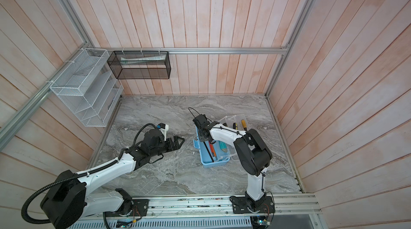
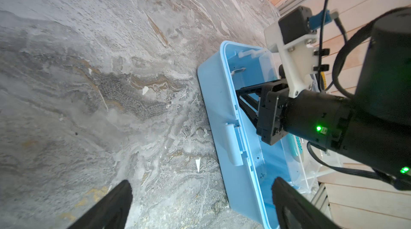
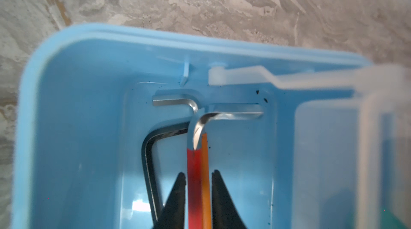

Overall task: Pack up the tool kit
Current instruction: 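Move right gripper to the clear lid while left gripper reaches the box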

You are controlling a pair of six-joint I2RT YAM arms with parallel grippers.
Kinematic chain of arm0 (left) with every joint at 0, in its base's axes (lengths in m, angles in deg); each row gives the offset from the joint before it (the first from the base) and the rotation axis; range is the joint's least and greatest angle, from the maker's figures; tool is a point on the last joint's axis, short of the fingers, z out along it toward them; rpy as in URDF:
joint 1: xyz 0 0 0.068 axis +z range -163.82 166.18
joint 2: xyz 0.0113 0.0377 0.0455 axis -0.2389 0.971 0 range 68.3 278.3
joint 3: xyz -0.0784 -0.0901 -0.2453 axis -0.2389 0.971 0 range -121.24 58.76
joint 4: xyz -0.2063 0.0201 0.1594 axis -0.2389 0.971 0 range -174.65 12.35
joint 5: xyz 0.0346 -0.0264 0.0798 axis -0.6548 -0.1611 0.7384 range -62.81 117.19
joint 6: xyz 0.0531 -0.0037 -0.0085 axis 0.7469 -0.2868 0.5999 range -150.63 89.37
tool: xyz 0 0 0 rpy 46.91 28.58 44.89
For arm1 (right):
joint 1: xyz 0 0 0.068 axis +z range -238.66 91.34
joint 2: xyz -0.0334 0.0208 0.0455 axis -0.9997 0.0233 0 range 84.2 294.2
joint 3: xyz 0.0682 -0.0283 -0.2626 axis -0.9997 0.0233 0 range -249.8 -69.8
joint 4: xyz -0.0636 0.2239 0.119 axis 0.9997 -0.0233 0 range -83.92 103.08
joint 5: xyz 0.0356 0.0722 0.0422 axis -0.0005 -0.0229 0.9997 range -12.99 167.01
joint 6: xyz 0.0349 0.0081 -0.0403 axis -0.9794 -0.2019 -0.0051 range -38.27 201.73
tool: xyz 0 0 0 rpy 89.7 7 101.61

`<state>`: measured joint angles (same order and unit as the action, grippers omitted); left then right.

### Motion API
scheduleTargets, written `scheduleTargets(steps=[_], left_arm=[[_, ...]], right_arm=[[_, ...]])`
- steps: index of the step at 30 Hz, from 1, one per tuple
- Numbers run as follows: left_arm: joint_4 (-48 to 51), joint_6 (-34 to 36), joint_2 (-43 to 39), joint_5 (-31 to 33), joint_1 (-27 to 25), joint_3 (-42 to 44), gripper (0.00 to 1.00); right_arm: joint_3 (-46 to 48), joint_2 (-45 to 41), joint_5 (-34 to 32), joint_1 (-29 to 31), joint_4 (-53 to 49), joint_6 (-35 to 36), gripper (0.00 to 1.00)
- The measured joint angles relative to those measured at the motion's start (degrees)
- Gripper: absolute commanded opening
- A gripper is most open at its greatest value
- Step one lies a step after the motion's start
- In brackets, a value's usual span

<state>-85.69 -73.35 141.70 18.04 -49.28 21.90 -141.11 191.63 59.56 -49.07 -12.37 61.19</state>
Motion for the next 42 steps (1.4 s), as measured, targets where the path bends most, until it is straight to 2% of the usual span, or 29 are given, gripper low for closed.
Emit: scheduleTargets(steps=[6,12,18,24,30,42], left_arm=[[0.1,0.3,5.1,-0.3,-1.5,-5.1,1.0],[0.7,2.1,11.5,-0.5,-3.0,-11.5,1.0],[3.1,4.7,20.3,-1.6,-4.8,-17.4,1.0],[8.6,8.2,27.8,-1.6,-5.5,-22.5,1.0],[11.1,10.3,29.2,-1.3,-5.5,-24.5,1.0],[11.5,12.3,30.5,-1.7,-4.2,-25.2,1.0]], right_arm=[[-0.7,-3.9,1.9,0.3,-0.4,0.5,0.44],[-1.1,-16.2,0.8,-1.1,-1.6,0.2,0.47],[6.7,-31.4,-0.1,-9.7,0.6,-1.0,0.49],[13.4,-40.3,0.6,-16.5,0.5,-2.3,0.5],[16.0,-43.8,2.1,-19.2,0.5,-2.9,0.5],[18.0,-44.0,5.7,-24.3,0.4,-3.2,0.51]])
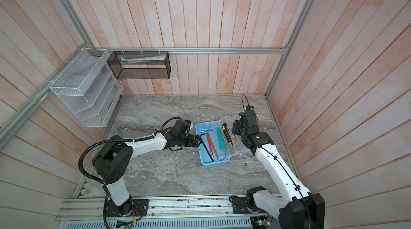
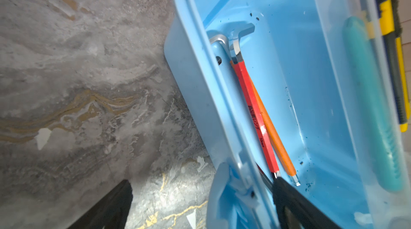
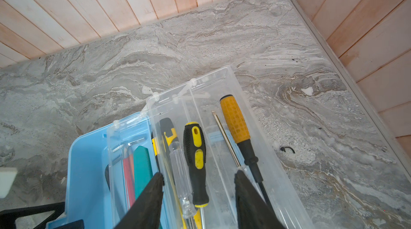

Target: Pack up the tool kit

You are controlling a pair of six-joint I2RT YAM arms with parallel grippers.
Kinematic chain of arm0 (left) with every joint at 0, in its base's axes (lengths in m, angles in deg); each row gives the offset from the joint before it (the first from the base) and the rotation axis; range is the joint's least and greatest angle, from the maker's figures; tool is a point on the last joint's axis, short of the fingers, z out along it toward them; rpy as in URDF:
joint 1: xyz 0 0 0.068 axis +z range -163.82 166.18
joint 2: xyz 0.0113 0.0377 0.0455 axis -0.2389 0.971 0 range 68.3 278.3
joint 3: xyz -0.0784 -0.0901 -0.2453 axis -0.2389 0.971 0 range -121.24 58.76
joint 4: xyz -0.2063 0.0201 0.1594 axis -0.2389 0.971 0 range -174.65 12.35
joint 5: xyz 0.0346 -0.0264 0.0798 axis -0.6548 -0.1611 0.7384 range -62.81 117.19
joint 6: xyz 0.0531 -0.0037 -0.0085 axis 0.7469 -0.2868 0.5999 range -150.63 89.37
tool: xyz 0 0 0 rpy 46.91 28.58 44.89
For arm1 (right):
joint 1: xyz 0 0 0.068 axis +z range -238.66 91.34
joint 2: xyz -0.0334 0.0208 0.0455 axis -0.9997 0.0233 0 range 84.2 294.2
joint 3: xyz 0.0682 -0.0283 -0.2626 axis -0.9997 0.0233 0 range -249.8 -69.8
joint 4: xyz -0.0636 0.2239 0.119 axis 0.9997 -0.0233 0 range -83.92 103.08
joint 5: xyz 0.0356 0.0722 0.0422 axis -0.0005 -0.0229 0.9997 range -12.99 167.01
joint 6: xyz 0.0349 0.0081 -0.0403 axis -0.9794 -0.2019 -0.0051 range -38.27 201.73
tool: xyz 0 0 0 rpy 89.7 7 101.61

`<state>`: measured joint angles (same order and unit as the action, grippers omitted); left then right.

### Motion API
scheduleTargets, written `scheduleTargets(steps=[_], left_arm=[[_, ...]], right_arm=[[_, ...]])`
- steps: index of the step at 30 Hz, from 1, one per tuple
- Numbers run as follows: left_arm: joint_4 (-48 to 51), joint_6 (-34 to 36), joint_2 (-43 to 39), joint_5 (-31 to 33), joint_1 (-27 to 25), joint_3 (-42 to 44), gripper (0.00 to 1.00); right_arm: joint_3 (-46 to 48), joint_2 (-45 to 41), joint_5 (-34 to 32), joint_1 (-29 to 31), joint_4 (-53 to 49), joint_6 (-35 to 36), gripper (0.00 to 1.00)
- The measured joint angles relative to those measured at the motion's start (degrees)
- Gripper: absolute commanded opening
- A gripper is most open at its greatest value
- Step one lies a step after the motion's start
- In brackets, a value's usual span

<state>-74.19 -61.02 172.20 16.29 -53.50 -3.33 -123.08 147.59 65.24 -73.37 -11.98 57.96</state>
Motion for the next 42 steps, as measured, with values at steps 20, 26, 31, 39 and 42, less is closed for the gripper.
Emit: scheduleTargets(steps=[20,26,31,39,42], left_arm=[[7.3,2.8,-22.8,3.5,14.7,12.5,1.0],[7.6,3.4,-31.1,5.3,17.2,13.5,0.98],[5.9,3.8,-28.7,2.3,17.0,16.1,0.96],[2.9,3.1,-26.6,-1.0,15.8,20.8,0.95],[1.2,2.9,-26.5,-1.3,14.8,20.9,0.95]], right_arm=[[3.9,-0.2,13.3,-12.1,4.2,0.0,0.49],[6.7,1.1,18.0,-18.1,7.7,-0.2,0.44],[10.4,7.2,20.6,-19.5,12.3,-0.7,0.42],[11.7,16.0,24.1,-21.9,15.7,-0.6,0.37],[11.7,17.0,25.1,-21.9,16.7,-0.6,0.37]])
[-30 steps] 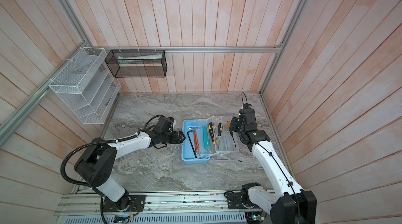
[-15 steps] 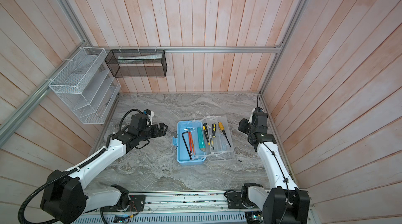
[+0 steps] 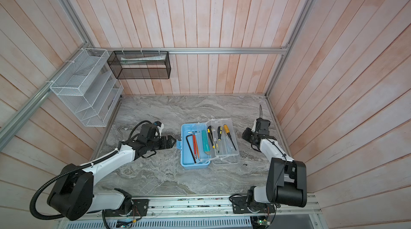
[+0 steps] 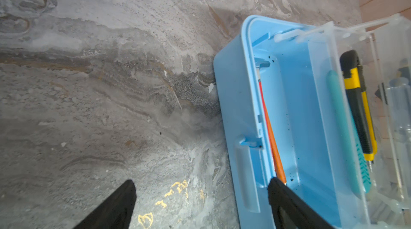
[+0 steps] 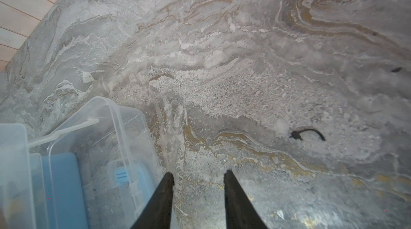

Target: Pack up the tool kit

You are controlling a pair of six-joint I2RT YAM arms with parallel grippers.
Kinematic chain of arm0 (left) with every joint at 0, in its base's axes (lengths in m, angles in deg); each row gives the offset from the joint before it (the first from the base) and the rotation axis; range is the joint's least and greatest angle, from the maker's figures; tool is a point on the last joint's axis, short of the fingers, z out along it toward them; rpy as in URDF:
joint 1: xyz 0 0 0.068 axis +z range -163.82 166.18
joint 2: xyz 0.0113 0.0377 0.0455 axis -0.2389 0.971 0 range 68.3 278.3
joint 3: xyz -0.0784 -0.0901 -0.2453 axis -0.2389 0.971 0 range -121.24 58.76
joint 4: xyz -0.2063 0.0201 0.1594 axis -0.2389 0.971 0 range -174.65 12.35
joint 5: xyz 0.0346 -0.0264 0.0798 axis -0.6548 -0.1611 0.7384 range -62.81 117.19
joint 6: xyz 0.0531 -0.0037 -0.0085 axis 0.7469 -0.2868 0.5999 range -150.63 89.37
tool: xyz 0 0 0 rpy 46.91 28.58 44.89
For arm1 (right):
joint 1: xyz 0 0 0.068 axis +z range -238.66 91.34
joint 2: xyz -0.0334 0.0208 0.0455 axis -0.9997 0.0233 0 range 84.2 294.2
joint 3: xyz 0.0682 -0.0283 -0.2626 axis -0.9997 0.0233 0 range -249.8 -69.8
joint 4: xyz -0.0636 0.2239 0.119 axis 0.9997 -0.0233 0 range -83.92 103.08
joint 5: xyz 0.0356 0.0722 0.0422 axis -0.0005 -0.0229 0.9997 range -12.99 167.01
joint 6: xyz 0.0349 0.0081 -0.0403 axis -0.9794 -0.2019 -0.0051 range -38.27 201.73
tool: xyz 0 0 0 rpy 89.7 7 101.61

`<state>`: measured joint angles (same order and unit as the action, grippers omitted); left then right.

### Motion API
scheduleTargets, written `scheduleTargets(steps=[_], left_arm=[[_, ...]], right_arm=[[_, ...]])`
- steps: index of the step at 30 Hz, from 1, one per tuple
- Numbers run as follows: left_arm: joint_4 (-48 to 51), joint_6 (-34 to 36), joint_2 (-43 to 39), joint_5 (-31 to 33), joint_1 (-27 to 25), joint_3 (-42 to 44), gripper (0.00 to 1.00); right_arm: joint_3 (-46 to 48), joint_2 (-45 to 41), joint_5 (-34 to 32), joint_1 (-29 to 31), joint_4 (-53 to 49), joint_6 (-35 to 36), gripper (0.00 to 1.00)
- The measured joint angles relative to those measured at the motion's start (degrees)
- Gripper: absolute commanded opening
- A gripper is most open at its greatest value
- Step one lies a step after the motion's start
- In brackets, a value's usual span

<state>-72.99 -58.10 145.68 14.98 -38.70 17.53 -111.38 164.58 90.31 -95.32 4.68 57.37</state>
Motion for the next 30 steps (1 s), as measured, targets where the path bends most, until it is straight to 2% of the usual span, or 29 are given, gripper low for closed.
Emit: scheduleTargets(steps=[6,14,16,20,27,29,30], left_arm=[[-2.0,-0.1,2.4,0.1,-1.8,0.0,0.95],[0.4,-0.2,6.3,2.6,-1.9,0.1,0.94],[0.3,-0.2,6.4,2.9,-1.9,0.1,0.93],[-0.8,-0.3,8.8,3.1,-1.9,0.1,0.91],[-6.2,-0.9,13.1,3.6,-1.9,-0.4,0.84],[-7.1,-1.1,13.4,3.6,-2.2,-0.4,0.79],[-7.2,-1.3,13.4,3.5,-2.4,-0.4,0.74]], right_arm=[[0.0,1.6,0.8,0.0,1.4,0.6,0.35],[0.2,4.3,1.4,0.0,1.4,1.7,0.28],[0.5,4.3,2.0,0.0,1.6,2.0,0.24],[1.2,4.4,3.5,0.0,2.0,2.1,0.21],[2.1,6.1,5.4,0.0,2.3,2.8,0.13],[2.4,6.4,6.4,0.0,2.3,3.1,0.12],[2.5,6.6,7.0,0.0,2.3,3.2,0.12]])
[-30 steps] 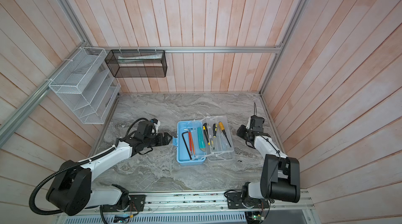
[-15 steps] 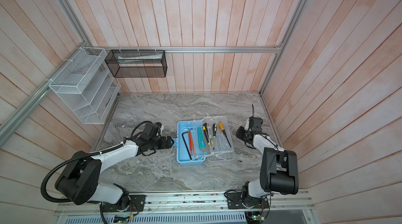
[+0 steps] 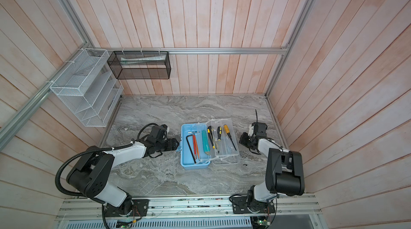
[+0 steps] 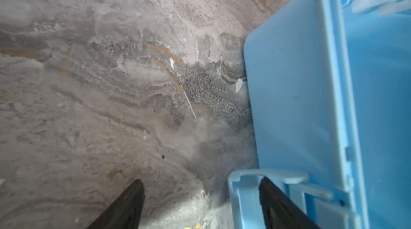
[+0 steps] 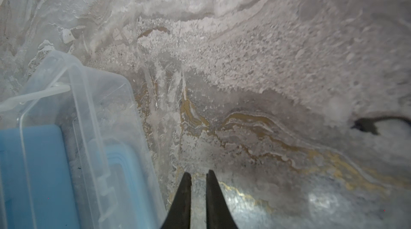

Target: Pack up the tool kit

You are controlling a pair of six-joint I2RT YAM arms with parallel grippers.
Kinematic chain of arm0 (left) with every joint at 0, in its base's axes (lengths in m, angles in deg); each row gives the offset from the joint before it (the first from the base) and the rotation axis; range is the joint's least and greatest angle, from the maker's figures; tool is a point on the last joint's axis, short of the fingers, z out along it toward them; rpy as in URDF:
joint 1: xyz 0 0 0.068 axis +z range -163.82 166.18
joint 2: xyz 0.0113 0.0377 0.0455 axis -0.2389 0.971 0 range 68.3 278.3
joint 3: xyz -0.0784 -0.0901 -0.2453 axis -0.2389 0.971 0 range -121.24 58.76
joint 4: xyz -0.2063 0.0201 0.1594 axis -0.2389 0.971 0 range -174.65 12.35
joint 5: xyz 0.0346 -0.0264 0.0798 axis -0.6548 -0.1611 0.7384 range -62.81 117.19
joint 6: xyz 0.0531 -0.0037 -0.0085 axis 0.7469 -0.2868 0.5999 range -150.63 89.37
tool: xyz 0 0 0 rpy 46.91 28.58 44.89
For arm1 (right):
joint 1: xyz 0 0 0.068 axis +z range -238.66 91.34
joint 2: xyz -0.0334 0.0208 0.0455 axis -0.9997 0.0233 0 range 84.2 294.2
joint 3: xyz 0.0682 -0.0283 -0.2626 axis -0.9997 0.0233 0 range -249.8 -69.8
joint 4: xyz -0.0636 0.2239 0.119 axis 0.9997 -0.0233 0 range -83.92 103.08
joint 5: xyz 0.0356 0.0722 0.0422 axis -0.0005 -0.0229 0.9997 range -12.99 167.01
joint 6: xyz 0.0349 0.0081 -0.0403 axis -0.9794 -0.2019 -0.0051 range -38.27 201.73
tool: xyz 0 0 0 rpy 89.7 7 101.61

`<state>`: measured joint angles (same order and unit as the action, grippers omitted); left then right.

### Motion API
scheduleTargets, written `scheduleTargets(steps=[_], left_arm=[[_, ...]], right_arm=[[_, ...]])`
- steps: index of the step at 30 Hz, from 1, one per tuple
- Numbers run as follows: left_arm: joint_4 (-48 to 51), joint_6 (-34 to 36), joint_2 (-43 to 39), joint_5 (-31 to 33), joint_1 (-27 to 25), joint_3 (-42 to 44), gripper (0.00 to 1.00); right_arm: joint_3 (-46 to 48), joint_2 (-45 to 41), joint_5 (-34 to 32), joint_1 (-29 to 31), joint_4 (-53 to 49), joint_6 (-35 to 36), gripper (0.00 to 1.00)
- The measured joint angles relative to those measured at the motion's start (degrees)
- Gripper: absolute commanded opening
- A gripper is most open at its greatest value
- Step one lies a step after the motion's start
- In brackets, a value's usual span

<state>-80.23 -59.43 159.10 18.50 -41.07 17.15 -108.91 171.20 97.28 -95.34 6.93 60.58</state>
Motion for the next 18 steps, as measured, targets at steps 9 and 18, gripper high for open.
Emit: scheduleTargets(steps=[9,18], left_arm=[[4.7,-1.2,-6.2,2.0,-0.8,0.5,0.39],[-1.0,-1.1,-13.9,-1.6,-0.7,2.6,0.0]], right_arm=[[0.9,0.5,8.8,0.0,0.2,0.6,0.07],[3.0,-0.3,15.4,-0.4,3.2,-0.4,0.05]])
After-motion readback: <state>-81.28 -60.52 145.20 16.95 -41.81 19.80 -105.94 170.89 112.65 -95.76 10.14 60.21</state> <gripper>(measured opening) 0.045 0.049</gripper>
